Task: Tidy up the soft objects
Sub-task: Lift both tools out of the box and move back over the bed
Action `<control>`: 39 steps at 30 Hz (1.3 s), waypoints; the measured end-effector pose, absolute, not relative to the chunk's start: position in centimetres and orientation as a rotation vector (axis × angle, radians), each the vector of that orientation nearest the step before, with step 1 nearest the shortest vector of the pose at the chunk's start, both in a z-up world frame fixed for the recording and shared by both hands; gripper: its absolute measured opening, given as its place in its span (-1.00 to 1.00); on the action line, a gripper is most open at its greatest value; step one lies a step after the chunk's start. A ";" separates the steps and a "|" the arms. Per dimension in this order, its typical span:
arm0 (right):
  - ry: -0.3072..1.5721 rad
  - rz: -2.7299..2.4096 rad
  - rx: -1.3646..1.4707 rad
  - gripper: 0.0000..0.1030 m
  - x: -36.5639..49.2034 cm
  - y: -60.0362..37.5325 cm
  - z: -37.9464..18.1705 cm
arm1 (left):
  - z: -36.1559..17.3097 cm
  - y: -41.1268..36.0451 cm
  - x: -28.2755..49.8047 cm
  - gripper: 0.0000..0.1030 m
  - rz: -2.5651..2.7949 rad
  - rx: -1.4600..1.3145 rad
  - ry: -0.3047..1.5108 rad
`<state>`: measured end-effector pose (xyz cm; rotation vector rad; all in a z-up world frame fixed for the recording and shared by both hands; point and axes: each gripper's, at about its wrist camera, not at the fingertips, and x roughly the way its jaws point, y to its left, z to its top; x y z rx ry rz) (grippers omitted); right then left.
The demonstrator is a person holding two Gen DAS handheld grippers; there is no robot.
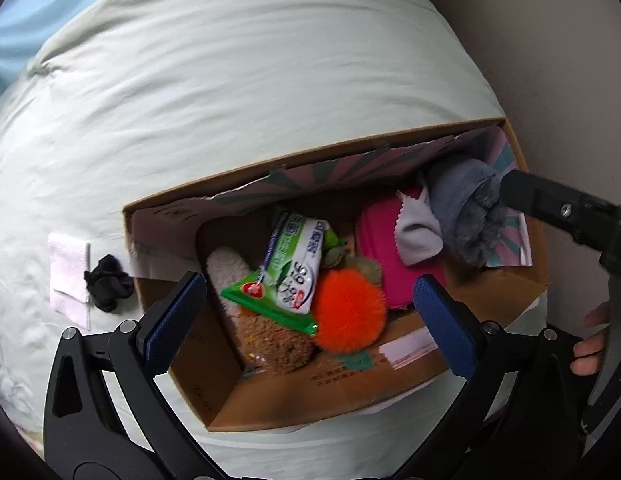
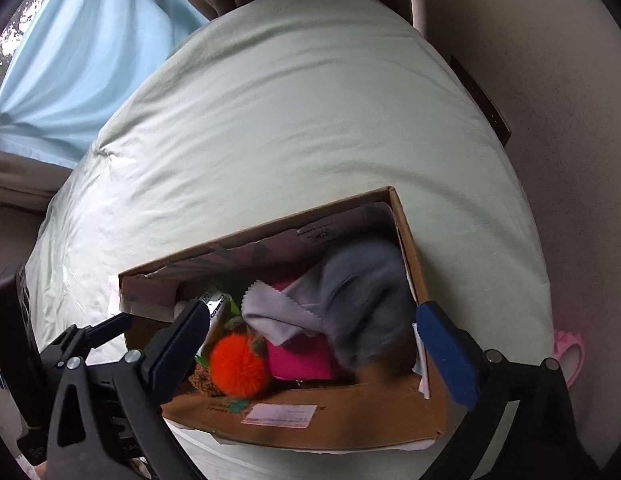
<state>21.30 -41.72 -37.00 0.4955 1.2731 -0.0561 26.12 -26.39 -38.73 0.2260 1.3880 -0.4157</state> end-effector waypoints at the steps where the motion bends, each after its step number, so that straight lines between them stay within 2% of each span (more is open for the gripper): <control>1: 1.266 -0.055 0.493 1.00 21.2 -41.7 -37.0 | -38.8 -26.2 26.0 1.00 -0.412 0.222 1.391; 8: 1.254 -0.061 0.468 1.00 20.8 -41.4 -35.8 | -37.3 -25.0 25.8 1.00 -0.408 0.173 1.381; 20: 1.129 -0.027 0.322 1.00 17.1 -36.1 -26.3 | -25.7 -19.6 22.6 1.00 -0.389 0.117 1.143; 29: 0.949 0.012 0.239 1.00 12.8 -29.0 -17.1 | -16.5 -10.1 18.1 1.00 -0.313 0.044 0.932; 39: 0.798 0.051 0.168 1.00 8.5 -19.3 -11.0 | -11.2 1.1 13.7 1.00 -0.275 0.028 0.807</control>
